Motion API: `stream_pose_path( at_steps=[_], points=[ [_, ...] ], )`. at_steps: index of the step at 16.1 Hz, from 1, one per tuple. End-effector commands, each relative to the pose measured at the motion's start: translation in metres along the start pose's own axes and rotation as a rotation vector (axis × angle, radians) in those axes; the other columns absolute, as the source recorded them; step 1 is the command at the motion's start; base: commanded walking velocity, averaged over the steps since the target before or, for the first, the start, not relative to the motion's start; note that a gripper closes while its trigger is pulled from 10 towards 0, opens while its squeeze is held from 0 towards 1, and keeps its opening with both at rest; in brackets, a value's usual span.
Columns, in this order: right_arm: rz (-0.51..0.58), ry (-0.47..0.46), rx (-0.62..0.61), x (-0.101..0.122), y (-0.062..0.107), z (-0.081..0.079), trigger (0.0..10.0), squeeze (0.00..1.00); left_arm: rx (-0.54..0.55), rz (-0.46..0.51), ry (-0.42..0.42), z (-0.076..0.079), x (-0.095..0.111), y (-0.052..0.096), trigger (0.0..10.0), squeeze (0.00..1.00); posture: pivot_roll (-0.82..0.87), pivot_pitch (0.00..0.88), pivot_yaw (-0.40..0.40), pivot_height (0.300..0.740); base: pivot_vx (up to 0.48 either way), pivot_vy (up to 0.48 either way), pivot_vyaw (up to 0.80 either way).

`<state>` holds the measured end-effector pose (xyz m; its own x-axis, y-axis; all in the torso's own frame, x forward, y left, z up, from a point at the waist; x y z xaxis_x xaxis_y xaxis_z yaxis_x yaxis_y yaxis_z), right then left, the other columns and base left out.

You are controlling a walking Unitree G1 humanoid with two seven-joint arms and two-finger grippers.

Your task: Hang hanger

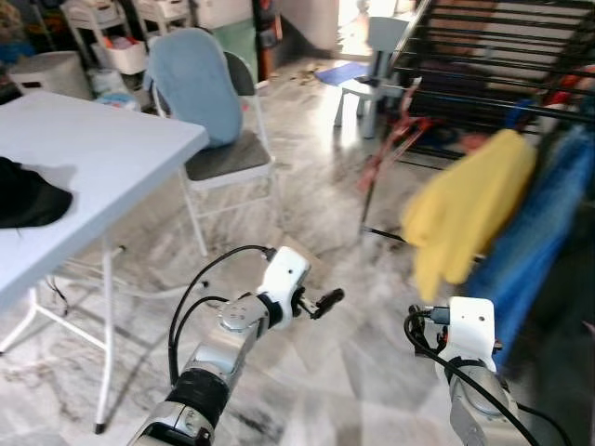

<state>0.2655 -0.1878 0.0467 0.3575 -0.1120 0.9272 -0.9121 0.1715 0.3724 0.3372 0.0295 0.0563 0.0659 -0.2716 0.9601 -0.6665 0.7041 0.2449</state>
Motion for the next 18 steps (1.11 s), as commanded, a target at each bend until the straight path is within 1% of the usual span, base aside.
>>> stream_pose_path(
  at_steps=[1, 2, 4, 7, 9, 11, 14, 18],
  points=[
    [0.007, 0.010, 0.027, 0.001, -0.002, -0.009, 10.0, 0.00, 0.029, -0.008, -0.007, -0.011, -0.003, 0.005, 10.0, 0.00, 0.02, 0.000, -0.009, 0.740, 0.000, 0.000, 0.00],
    [0.017, 0.020, 0.038, 0.005, -0.004, -0.011, 10.0, 0.00, 0.043, 0.000, -0.005, -0.014, 0.001, 0.003, 10.0, 0.00, 0.02, 0.000, -0.010, 0.740, 0.000, 0.000, 0.80],
    [0.029, 0.037, 0.054, 0.009, -0.005, -0.012, 10.0, 0.00, 0.059, 0.006, 0.006, -0.017, 0.002, 0.003, 10.0, 0.00, 0.02, 0.000, -0.012, 0.740, 0.000, 0.000, 0.80],
    [0.036, 0.047, 0.086, 0.009, -0.003, -0.016, 10.0, 0.00, 0.115, -0.002, 0.013, -0.022, -0.001, 0.005, 10.0, 0.00, 0.02, 0.000, -0.014, 0.740, 0.000, 0.000, 0.80],
    [0.025, 0.051, 0.094, 0.005, -0.002, -0.018, 10.0, 0.00, 0.127, -0.004, 0.005, -0.023, -0.002, 0.004, 10.0, 0.00, 0.02, 0.000, -0.016, 0.740, 0.000, 0.000, 0.80],
    [0.029, 0.065, 0.120, 0.006, -0.002, -0.023, 10.0, 0.00, 0.135, -0.002, 0.007, -0.023, -0.001, 0.003, 10.0, 0.00, 0.02, 0.000, -0.016, 0.740, 0.000, 0.000, 0.80],
    [0.036, 0.076, 0.132, 0.008, -0.002, -0.026, 10.0, 0.00, 0.144, -0.006, -0.004, -0.024, -0.001, 0.003, 10.0, 0.00, 0.02, 0.000, -0.013, 0.740, 0.000, 0.000, 0.80],
    [0.029, 0.079, 0.141, 0.005, 0.000, -0.028, 10.0, 0.00, 0.149, -0.012, 0.003, -0.022, -0.003, 0.002, 10.0, 0.00, 0.01, 0.000, -0.010, 0.740, 0.000, 0.000, 0.80]
  ],
)
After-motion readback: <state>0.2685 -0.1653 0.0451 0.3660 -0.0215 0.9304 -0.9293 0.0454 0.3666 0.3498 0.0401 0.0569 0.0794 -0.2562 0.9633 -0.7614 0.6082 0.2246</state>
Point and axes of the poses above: a point about 5 cm out from each wrist's last joint towards the gripper, its own y axis pointing back from the gripper into the wrist, its own x axis along the axis of the wrist's last joint, z = x × y, the point moved 4 cm from there along -y, pointing out of the wrist towards the gripper, and after that the axes turned 8 degrees about -y, right-handed, at the moved point
